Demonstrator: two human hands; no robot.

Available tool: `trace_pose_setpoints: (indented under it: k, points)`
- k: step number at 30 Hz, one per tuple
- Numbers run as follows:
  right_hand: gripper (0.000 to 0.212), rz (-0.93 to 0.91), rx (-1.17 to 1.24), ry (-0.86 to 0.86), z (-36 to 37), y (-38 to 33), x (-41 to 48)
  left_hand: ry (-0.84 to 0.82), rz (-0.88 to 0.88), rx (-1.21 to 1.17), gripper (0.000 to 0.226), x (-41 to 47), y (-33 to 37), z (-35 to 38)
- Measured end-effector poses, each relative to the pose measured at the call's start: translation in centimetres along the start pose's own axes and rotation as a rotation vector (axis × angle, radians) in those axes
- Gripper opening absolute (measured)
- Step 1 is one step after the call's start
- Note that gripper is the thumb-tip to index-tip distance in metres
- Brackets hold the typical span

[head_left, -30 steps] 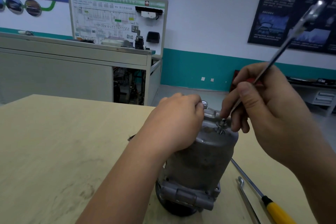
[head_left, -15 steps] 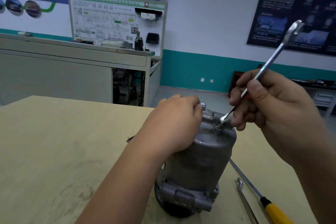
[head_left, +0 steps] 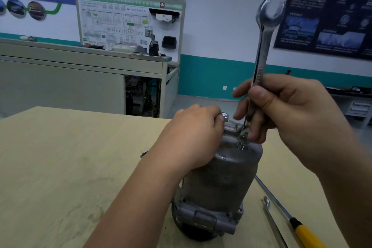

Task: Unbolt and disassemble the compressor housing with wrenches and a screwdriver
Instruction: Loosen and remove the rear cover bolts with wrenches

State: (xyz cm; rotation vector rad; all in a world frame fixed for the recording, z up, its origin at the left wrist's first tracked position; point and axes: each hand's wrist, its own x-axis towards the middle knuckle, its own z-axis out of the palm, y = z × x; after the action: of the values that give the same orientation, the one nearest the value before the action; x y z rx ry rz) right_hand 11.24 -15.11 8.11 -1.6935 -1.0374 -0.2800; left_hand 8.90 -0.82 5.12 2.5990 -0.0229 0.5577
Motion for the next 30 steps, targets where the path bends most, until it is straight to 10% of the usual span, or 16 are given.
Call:
trace_pose_setpoints:
  k: [30]
  points:
    - [0.028,-0.03,0.233,0.367,0.5,5.6,-2.8,0.044,0.22,-0.019,0.012,-1.3,1.6,-0.7]
